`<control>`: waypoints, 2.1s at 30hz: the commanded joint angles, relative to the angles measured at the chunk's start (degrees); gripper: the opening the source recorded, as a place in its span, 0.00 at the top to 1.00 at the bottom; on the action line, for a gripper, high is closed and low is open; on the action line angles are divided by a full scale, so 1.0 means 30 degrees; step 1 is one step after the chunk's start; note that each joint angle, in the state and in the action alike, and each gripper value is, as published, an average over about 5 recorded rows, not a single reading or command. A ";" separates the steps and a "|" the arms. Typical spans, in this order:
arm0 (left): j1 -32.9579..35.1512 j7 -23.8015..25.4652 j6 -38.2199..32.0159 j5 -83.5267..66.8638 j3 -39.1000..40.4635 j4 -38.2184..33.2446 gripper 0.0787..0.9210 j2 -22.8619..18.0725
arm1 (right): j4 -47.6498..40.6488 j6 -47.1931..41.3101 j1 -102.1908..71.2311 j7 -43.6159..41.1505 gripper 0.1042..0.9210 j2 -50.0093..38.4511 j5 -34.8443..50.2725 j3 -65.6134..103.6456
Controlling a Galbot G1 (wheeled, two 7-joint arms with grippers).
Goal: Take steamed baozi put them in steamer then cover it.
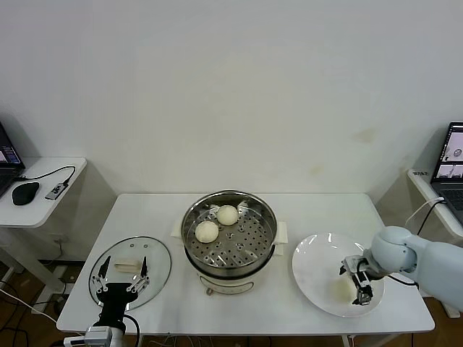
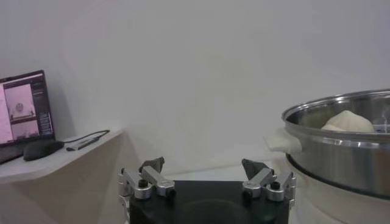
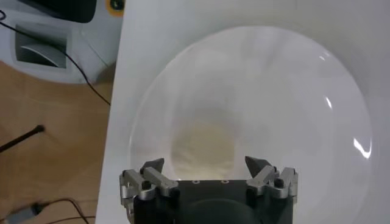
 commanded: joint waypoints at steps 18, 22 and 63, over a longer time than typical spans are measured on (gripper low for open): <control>0.0058 -0.0031 0.0002 0.0218 0.0114 -0.0272 0.12 -0.0128 | -0.0181 -0.0213 -0.1279 0.0096 0.39 0.0095 0.0066 0.1783; 0.0022 -0.0039 0.0018 0.0250 0.0146 -0.0345 0.12 -0.0129 | 0.0085 -0.0291 0.0521 -0.0138 0.41 0.0054 0.0781 0.0880; -0.0147 -0.0153 0.0025 0.0069 -0.0406 -0.0794 0.12 -0.0027 | -0.2260 0.8183 1.4775 -0.0460 0.40 1.3904 0.5926 -0.7135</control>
